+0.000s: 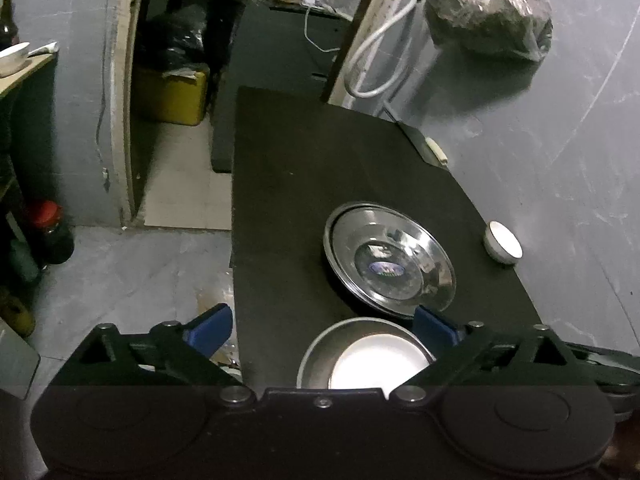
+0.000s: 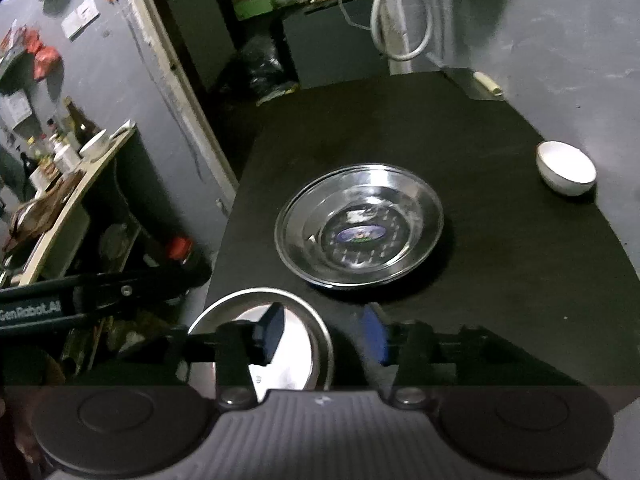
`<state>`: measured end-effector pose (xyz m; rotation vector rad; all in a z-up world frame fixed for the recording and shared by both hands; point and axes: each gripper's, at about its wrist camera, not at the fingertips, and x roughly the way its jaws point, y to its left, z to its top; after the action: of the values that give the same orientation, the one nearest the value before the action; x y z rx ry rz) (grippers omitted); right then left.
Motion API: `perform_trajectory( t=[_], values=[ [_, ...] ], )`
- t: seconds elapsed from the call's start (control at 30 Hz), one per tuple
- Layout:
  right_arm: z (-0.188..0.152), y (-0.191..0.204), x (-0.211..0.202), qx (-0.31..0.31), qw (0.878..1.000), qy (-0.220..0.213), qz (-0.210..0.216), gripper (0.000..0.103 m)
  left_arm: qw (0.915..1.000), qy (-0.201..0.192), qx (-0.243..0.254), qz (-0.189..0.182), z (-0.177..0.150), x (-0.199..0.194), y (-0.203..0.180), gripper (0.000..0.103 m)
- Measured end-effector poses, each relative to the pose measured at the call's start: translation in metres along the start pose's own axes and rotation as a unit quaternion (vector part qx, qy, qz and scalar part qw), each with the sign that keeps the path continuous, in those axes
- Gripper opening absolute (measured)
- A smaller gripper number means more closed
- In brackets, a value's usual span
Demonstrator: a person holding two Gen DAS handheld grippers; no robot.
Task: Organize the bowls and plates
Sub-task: 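Withdraw both grippers from the pot toward the second white bowl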
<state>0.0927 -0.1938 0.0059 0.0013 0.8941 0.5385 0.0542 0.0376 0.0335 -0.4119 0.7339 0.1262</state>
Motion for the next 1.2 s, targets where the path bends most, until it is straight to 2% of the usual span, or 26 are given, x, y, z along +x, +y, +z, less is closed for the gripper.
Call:
perform_trajectory(
  t=[0.1, 0.17, 0.4, 0.77, 1.0, 1.2],
  values=[
    [-0.001, -0.004, -0.004, 0.013, 1.000, -0.011, -0.010, 0.067, 1.0000, -0.006, -0.006, 0.004, 0.001, -0.002, 0.003, 0.102],
    [-0.002, -0.007, -0.006, 0.024, 0.999, -0.016, -0.014, 0.079, 0.9999, -0.007, -0.008, 0.006, 0.001, -0.003, 0.005, 0.102],
    [-0.002, -0.024, -0.007, 0.073, 0.997, -0.031, -0.013, 0.102, 0.9997, -0.011, 0.003, 0.020, 0.003, -0.009, 0.006, 0.102],
    [-0.001, -0.065, 0.000, 0.153, 0.984, -0.062, -0.062, 0.103, 0.9986, -0.005, 0.023, 0.047, 0.010, -0.002, 0.000, 0.102],
    [-0.004, -0.099, 0.003, 0.163, 0.978, -0.071, -0.109, 0.103, 0.9987, 0.017, 0.030, 0.038, 0.015, 0.028, -0.019, 0.102],
    [-0.001, -0.131, 0.006, 0.169, 0.975, -0.075, -0.121, 0.103, 0.9962, 0.041, 0.072, 0.025, 0.031, 0.068, -0.061, 0.102]
  ],
)
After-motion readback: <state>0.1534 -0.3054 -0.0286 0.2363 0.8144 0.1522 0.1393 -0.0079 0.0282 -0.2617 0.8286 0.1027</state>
